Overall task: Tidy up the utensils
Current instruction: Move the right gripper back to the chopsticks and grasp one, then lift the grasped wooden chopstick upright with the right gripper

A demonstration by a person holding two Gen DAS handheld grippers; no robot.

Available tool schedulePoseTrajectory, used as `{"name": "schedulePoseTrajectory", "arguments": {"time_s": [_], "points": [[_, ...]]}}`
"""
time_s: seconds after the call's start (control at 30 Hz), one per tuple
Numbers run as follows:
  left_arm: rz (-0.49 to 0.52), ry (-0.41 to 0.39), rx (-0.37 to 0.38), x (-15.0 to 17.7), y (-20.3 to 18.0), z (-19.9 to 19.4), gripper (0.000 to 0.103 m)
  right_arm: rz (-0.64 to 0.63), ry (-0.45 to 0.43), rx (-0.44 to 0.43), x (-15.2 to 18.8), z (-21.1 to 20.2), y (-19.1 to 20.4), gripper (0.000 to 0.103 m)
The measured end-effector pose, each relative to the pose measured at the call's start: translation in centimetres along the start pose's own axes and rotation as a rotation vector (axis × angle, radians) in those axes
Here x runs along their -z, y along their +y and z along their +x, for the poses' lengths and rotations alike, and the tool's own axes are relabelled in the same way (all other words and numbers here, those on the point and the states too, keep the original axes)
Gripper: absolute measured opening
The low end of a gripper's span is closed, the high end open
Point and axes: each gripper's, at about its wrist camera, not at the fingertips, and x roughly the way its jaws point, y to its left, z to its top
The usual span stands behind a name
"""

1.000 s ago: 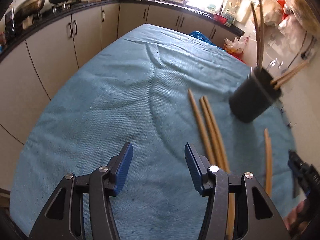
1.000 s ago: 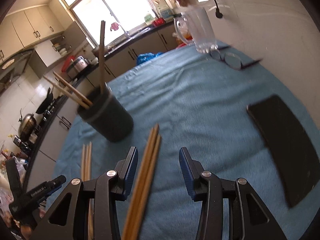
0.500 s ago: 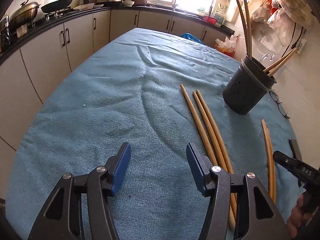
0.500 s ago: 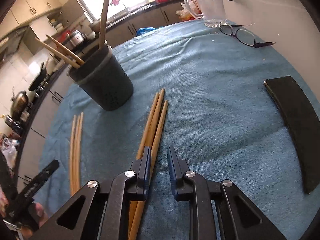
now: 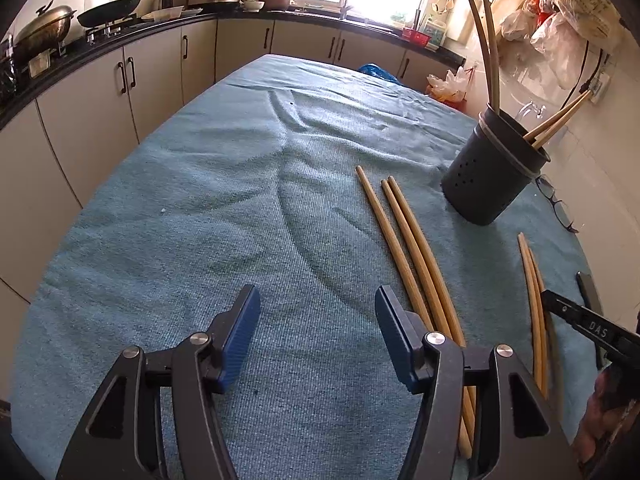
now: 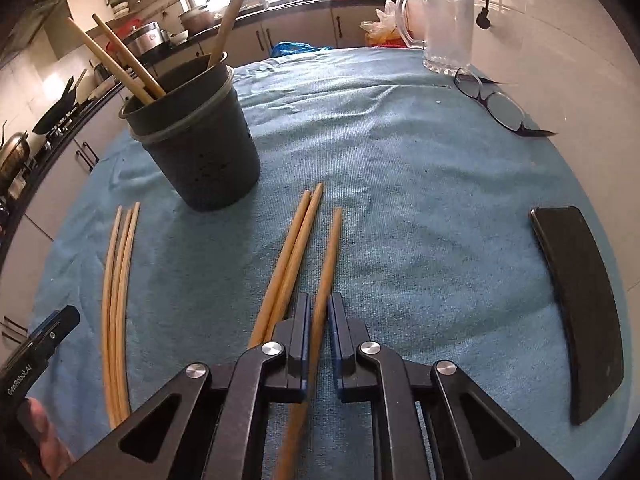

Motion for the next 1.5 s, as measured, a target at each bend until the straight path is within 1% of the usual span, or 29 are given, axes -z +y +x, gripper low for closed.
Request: {"name": "schedulePoseTrajectory", "arguments": {"time_s": [0.07,0.13,0.17,0.27,0.33,0.37,0.4,0.43,0.5,0.53,0.6,0.67,0.77,0.87,0.93,0.97,1.03,1.13,1.23,1.33,1.43,1.5], "points": [[0.007,0.009,-0.014,-0.1,-0.1,0.0,0.059,0.027,-0.008,-0.033,0.3,-0.2,-0.6,0.007],[0.014,0.029,-0.023,-0.3,-0.4,0.2,0.059,0.067,-0.019,-0.091,0.7,-0.5,-1.4,0.007],[0.011,0.042,-0.012,-0.6,-0.5,0.2,0.059,0.082,-0.024,-0.113,1.0,-0.7,-1.7,0.007],[-0.026,0.099,0.016,-1.8,-0.6,0.7,0.058,0.091,-0.042,-0.144,1.3,-1.4,-2.1,0.007],[-0.051,0.168,0.053,-2.8,-0.9,1.6,0.057,0.096,-0.058,-0.157,1.3,-1.9,-2.3,0.007],[-0.066,0.195,0.066,-3.4,-1.1,2.0,0.051,0.097,-0.065,-0.162,1.3,-2.1,-2.5,0.007],[-0.071,0.205,0.066,-3.8,-1.4,2.2,0.049,0.101,-0.072,-0.169,1.2,-2.4,-2.6,0.007],[-0.066,0.213,0.061,-4.3,-1.8,2.5,0.048,0.107,-0.079,-0.179,1.3,-2.6,-2.8,0.007],[-0.058,0.228,0.027,-5.2,-2.5,3.1,0.039,0.111,-0.089,-0.196,1.4,-3.2,-3.2,0.007],[-0.064,0.241,0.022,-5.6,-2.7,3.5,0.037,0.112,-0.092,-0.202,1.5,-3.3,-3.5,0.007],[-0.080,0.275,0.014,-6.4,-3.1,4.6,0.030,0.120,-0.097,-0.215,1.5,-3.7,-3.7,0.007],[-0.088,0.293,0.008,-7.0,-3.4,5.3,0.029,0.121,-0.104,-0.225,1.6,-4.0,-4.1,0.007],[-0.088,0.313,-0.018,-7.7,-4.1,6.3,0.022,0.129,-0.115,-0.235,1.6,-4.6,-4.8,0.007],[-0.064,0.324,-0.058,-8.2,-4.7,6.9,0.019,0.137,-0.122,-0.242,1.6,-4.9,-5.2,0.007],[-0.035,0.322,-0.095,-8.3,-5.2,7.2,0.015,0.141,-0.125,-0.244,1.6,-5.0,-5.4,0.007],[-0.020,0.315,-0.120,-8.3,-5.5,7.3,0.009,0.143,-0.126,-0.245,1.7,-5.1,-5.5,0.007],[-0.011,0.304,-0.128,-8.2,-5.6,7.2,0.007,0.145,-0.128,-0.247,1.7,-5.2,-5.6,0.007],[-0.005,0.279,-0.088,-7.7,-5.2,6.3,0.006,0.147,-0.132,-0.253,1.7,-5.4,-5.6,0.007],[-0.012,0.216,-0.036,-7.2,-4.5,4.1,0.006,0.142,-0.144,-0.258,1.6,-5.8,-5.5,0.007],[-0.008,0.125,-0.018,-7.1,-4.0,0.7,0.006,0.139,-0.172,-0.274,1.5,-6.6,-5.4,0.007],[-0.024,0.062,0.030,-7.1,-3.3,-2.6,0.006,0.126,-0.213,-0.303,1.4,-7.8,-4.8,0.007],[-0.025,0.016,0.042,-6.9,-3.0,-4.8,0.006,0.115,-0.239,-0.322,1.4,-8.5,-4.3,0.007]]}}
